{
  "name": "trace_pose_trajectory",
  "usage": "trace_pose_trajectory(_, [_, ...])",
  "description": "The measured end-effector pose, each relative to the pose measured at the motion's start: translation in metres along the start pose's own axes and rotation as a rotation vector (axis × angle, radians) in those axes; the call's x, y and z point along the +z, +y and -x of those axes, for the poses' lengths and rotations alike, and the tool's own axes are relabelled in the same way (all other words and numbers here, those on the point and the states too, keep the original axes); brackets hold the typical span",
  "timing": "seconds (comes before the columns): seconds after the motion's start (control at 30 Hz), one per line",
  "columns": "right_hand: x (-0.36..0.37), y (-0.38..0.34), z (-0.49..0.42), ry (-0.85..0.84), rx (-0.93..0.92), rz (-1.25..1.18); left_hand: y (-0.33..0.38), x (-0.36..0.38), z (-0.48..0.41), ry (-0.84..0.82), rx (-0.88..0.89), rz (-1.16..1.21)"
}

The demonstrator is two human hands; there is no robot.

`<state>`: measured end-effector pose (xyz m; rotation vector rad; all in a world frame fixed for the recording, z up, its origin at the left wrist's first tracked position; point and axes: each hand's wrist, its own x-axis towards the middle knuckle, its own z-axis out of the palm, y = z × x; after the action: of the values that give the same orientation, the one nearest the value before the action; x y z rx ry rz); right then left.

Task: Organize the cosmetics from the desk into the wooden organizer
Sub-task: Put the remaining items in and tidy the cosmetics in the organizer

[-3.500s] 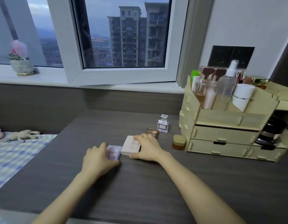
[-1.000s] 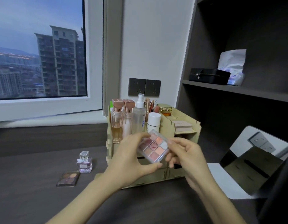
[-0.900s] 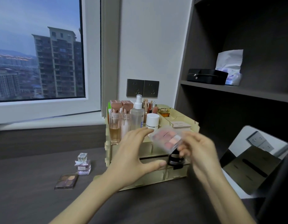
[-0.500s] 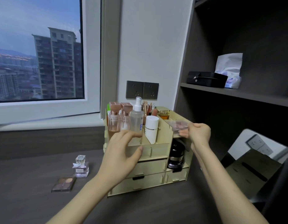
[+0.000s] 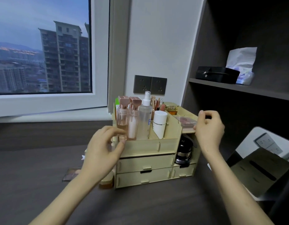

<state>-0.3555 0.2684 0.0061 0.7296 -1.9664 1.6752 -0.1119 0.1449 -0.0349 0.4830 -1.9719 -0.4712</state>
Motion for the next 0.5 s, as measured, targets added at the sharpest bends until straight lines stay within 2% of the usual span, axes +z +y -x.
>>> trace_pose_trajectory(0.1, [0.000, -0.039, 0.046, -0.130, -0.149, -0.151, -0.016, -0.023, 0.010, 0.059, -0.085, -0.004])
trace_pose_trajectory(0.2, [0.020, -0.065, 0.102, -0.503, -0.133, -0.285, -0.043, -0.045, 0.022, 0.153, -0.233, -0.065])
trace_pose_trajectory(0.27, [0.043, -0.070, 0.136, -0.747, -0.113, -0.246, -0.063, -0.058, 0.032, 0.171, -0.371, -0.148])
trace_pose_trajectory(0.37, [0.082, -0.068, 0.178, -0.968, -0.165, -0.093, -0.095, -0.073, 0.047, 0.079, -0.580, -0.276])
trace_pose_trajectory(0.5, [0.129, -0.067, 0.216, -1.050, -0.306, 0.113, -0.129, -0.075, 0.062, -0.178, -0.711, -0.335])
